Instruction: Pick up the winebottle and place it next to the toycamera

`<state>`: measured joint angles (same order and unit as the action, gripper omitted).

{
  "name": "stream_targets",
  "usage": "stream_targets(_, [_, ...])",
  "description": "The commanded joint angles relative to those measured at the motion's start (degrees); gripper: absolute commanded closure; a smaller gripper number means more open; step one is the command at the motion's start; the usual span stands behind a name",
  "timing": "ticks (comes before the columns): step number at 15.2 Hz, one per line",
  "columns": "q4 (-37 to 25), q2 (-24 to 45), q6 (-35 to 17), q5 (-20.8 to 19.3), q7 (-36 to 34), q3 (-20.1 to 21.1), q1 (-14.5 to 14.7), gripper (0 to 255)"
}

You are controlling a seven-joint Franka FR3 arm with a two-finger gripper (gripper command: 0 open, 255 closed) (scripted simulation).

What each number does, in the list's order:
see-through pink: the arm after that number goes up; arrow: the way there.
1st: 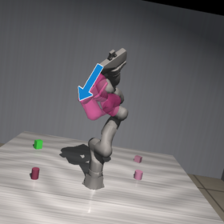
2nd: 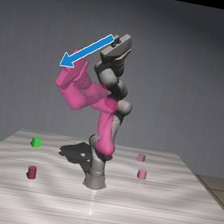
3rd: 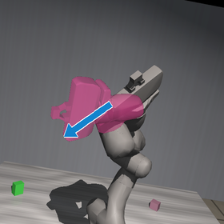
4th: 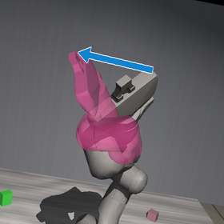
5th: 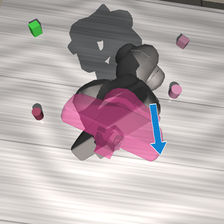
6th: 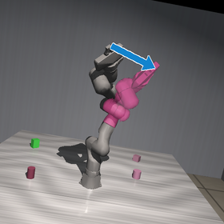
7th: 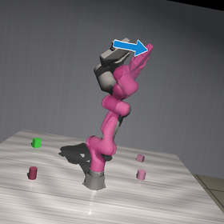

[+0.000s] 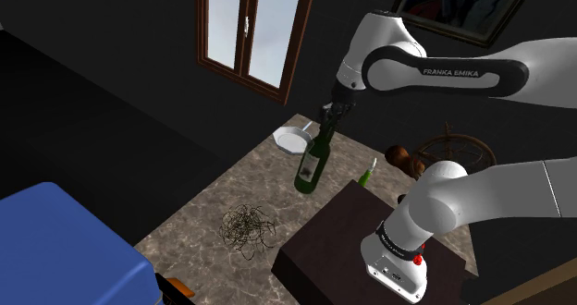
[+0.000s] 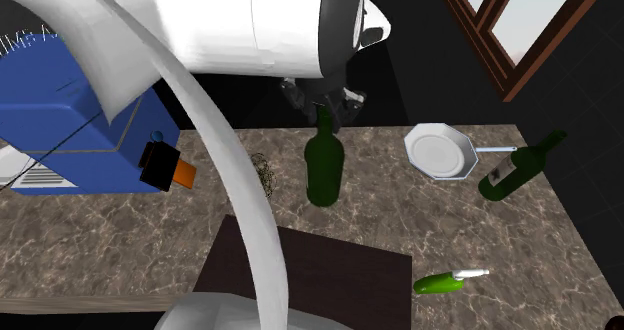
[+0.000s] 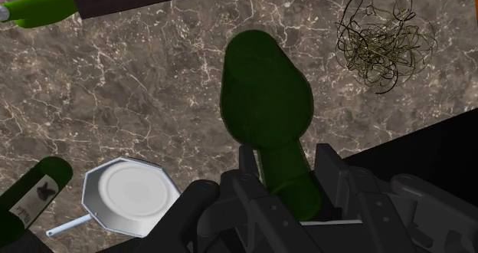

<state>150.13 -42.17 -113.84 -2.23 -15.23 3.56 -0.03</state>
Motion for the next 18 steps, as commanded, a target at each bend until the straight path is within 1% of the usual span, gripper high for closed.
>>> stream_targets(1, [-1.5, -0.2, 1.7, 0.0, 0.2, -0.1, 0.0, 255])
stream_targets(18, [-15.1, 0.5, 14.5, 0.0, 1.0, -0.3, -0.2, 255])
